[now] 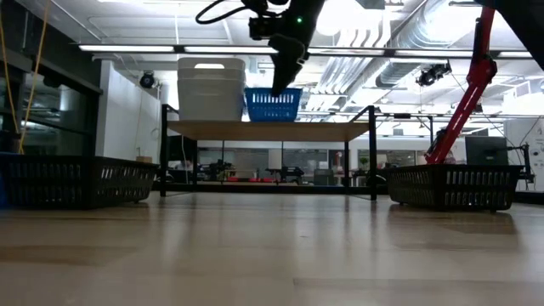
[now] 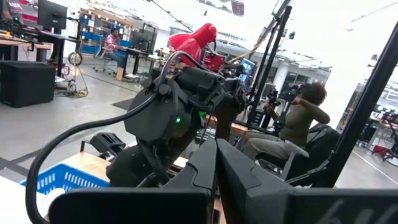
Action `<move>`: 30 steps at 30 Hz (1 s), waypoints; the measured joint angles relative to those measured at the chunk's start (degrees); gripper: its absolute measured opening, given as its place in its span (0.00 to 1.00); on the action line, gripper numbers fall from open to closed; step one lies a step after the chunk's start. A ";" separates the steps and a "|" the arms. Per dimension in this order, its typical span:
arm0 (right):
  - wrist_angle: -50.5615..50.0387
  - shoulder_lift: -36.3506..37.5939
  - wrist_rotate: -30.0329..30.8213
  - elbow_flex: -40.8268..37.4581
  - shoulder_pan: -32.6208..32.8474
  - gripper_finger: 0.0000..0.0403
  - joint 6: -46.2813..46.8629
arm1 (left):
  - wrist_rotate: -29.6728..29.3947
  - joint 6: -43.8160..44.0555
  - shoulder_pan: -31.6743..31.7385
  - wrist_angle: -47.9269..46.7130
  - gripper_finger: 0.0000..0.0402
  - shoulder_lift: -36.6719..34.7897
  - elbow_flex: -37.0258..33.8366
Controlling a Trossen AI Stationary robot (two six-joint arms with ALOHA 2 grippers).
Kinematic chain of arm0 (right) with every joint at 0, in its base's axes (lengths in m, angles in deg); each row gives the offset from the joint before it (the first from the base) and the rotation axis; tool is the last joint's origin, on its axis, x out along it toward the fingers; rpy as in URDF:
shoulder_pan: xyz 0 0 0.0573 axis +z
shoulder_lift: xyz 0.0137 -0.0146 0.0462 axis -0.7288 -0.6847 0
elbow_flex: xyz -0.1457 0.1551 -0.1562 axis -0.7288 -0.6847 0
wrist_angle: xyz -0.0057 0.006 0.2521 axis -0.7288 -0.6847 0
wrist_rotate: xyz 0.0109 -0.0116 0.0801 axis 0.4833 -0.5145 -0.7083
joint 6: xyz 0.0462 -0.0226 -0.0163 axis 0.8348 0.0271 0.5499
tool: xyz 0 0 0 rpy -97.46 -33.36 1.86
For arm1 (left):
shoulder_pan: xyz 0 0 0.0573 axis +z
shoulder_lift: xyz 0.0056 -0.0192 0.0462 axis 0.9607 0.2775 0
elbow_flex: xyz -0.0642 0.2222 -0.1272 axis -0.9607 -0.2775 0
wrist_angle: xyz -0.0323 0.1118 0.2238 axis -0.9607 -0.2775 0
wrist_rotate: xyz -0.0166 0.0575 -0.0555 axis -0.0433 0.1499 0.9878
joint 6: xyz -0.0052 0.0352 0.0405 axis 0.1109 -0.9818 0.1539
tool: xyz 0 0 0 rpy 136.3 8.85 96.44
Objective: Stack baskets on shelf by color
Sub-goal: Put the top right blue bin on the shelf, then stack the right blue bin on top of the blue bin on the shelf
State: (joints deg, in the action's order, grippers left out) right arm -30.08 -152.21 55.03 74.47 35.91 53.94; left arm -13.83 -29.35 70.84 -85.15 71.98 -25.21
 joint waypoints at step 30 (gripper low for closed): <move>0.99 32.33 -15.32 -26.91 6.02 0.46 17.63 | 0.05 0.01 0.00 -0.26 0.00 0.00 0.00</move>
State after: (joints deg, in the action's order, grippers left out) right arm -29.09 -119.88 39.71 47.56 41.93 71.58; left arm -13.78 -29.33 70.84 -85.42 71.98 -25.21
